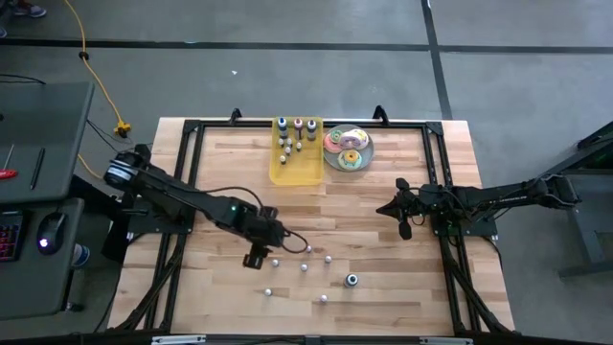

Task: Pick & Place food coloring
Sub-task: Put the small black food coloring bottle into the bin

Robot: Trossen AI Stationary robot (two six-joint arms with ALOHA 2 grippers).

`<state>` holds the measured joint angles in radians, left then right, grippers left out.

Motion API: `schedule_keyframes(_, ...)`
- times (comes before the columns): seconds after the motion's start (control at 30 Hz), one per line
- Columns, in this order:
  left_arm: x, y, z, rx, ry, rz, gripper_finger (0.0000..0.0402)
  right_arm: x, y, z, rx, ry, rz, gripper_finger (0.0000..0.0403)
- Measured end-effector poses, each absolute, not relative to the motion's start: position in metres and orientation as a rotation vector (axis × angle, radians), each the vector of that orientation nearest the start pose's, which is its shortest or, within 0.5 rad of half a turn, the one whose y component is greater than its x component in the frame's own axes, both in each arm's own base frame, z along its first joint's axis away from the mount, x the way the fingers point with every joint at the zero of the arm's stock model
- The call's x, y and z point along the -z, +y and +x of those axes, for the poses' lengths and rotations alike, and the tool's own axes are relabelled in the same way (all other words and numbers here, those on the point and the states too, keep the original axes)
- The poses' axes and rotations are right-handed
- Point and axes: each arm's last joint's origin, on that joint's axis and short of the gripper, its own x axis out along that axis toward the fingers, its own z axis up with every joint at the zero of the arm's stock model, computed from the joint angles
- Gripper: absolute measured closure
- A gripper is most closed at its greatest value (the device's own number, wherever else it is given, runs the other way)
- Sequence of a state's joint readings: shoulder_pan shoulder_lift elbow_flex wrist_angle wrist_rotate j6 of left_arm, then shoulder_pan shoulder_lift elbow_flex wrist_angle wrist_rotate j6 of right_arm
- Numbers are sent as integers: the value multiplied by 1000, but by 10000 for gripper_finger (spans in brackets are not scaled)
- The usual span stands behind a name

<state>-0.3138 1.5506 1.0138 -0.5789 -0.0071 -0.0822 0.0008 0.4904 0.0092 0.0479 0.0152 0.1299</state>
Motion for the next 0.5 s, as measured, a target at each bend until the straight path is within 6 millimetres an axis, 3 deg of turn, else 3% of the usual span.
schedule_keyframes(0.2, -208, -107, 293, 241, 1140, 72, 207, -127, 0, 120, 42, 431, 124, 402)
schedule_keyframes(0.5, -210, -112, 291, 222, 1161, 37, 207, -127, 0, 120, 43, 432, 124, 402)
